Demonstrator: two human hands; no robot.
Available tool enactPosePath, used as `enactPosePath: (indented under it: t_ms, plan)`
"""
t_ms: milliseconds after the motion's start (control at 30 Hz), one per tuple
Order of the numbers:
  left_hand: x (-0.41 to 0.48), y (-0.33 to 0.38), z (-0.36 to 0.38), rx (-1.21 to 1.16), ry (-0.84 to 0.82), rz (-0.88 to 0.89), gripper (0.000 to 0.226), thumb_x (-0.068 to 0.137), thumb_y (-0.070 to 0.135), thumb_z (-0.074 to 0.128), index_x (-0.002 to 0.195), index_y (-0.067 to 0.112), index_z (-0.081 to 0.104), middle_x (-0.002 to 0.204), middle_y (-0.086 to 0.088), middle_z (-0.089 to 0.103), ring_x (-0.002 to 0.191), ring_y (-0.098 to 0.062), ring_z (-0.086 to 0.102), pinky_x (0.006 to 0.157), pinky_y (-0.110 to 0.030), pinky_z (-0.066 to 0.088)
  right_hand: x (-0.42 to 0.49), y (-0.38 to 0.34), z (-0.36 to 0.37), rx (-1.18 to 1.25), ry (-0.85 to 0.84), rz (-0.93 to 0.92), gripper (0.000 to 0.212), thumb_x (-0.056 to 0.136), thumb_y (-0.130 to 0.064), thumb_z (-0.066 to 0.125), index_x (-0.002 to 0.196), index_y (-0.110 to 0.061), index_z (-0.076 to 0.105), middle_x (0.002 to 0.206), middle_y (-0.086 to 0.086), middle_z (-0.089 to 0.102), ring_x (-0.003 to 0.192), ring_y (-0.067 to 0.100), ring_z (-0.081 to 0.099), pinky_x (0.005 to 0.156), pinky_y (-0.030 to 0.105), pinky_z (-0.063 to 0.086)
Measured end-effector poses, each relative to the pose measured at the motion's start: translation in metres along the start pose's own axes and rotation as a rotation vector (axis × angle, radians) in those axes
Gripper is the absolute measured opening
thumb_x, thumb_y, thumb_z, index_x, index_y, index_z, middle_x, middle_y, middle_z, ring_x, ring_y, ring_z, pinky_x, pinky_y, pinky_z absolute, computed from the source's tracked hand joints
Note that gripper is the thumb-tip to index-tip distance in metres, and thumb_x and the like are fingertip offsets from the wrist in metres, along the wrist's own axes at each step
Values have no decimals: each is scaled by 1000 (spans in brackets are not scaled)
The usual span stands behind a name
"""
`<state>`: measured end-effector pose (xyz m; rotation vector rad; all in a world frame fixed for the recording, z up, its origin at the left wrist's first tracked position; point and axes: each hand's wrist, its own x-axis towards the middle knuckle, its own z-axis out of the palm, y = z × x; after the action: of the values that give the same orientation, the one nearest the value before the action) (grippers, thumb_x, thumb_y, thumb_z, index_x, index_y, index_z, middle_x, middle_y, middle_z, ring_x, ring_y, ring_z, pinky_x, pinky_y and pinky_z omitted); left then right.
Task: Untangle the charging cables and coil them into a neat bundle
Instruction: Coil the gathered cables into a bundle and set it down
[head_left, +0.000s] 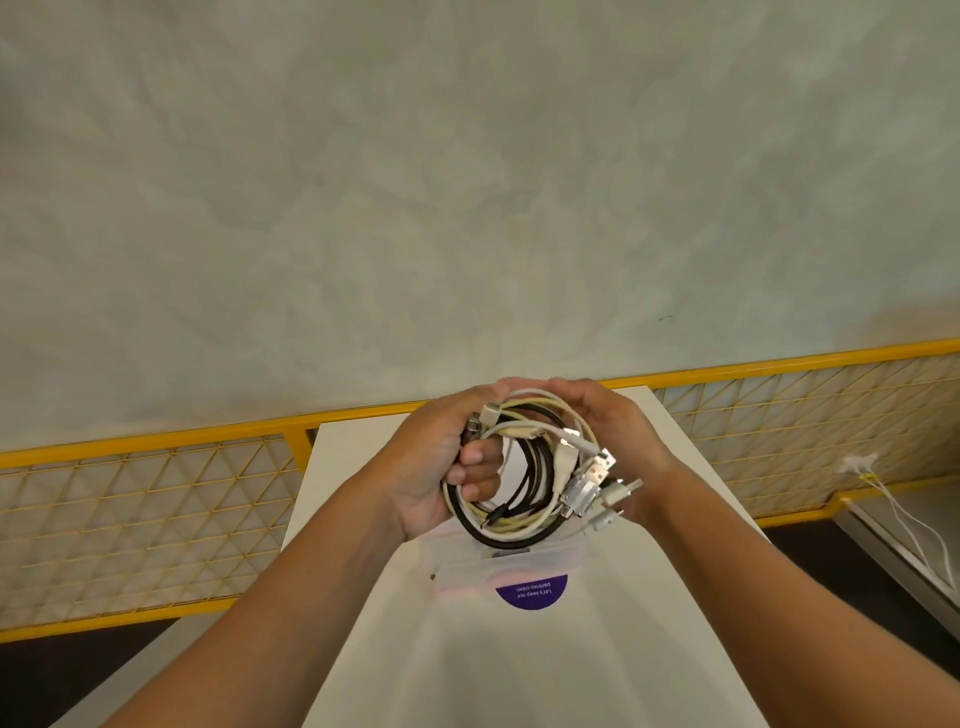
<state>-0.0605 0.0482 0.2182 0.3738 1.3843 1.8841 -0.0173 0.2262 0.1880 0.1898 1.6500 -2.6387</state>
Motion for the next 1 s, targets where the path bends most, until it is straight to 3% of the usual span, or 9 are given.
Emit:
enactPosePath:
  t_ms: [100, 267, 400, 500, 567, 667, 800, 900, 1000]
  plan:
    - [1, 2, 0, 67, 77, 6, 33, 101, 28, 51, 117, 3, 66, 45, 1, 30, 32, -8, 22, 39, -20, 23, -3, 4, 2, -45, -91, 54, 45, 94, -24, 58, 130, 3, 62, 138, 33, 54, 129, 44, 54, 115, 59, 36]
    - [-1, 4, -3, 39, 191, 35, 31, 98, 37, 58, 78, 15, 50, 45, 1, 30, 33, -10, 22, 38, -21, 24, -6, 4, 0, -132, -80, 12, 27, 84, -15, 64, 104, -4, 77, 111, 30, 67, 102, 46, 64, 98, 57, 50]
    - [-2, 5, -8, 43, 254, 85, 46, 89, 61, 59, 78, 19, 43, 50, 0, 33, 41, -12, 22, 42, -24, 24, -1, 11, -8, -135, 10, -32, 23, 90, -1, 55, 97, -2, 76, 96, 22, 64, 86, 34, 58, 72, 37, 49]
    - [-4, 3, -9, 162, 232, 119, 58, 66, 75, 64, 66, 20, 47, 55, 1, 35, 48, -13, 24, 47, -26, 29, -4, 12, -11, -153, -18, -35, 20, 84, -3, 56, 90, -1, 75, 78, 17, 61, 66, 24, 54, 58, 27, 44]
    - [-6, 1, -9, 224, 145, 171, 45, 57, 64, 78, 58, 23, 61, 59, 1, 38, 50, -12, 27, 49, -25, 29, -5, 12, -15, -131, -7, -28, 29, 92, 3, 46, 85, -2, 73, 65, 8, 58, 51, 12, 49, 47, 20, 41]
    - [-7, 0, -11, 362, 137, 179, 33, 62, 19, 90, 86, 8, 71, 69, -3, 58, 51, -15, 37, 51, -28, 31, -3, 14, -19, -104, -28, -15, 26, 91, -4, 51, 90, -3, 77, 78, 14, 64, 64, 20, 53, 57, 27, 43]
    - [-4, -2, -7, 441, 229, 205, 17, 78, -2, 79, 87, 4, 66, 75, -8, 56, 47, -15, 38, 48, -26, 31, -4, 19, -21, -150, -9, 16, 23, 77, -9, 56, 84, -9, 78, 70, 10, 53, 65, 24, 18, 62, 36, 12]
    - [-1, -3, -6, 434, 237, 212, 15, 80, 0, 77, 86, 6, 65, 73, -6, 54, 49, -18, 35, 50, -30, 29, -7, 19, -19, -197, -41, 48, 29, 84, 4, 52, 84, -9, 78, 77, 13, 67, 63, 20, 56, 54, 24, 41]
    - [2, -5, -7, 437, 250, 179, 29, 80, 8, 80, 104, 5, 64, 74, -5, 57, 48, -18, 35, 54, -31, 31, -6, 24, -19, -308, -84, 68, 37, 88, 12, 49, 104, -6, 78, 106, 26, 72, 88, 32, 67, 70, 32, 54]
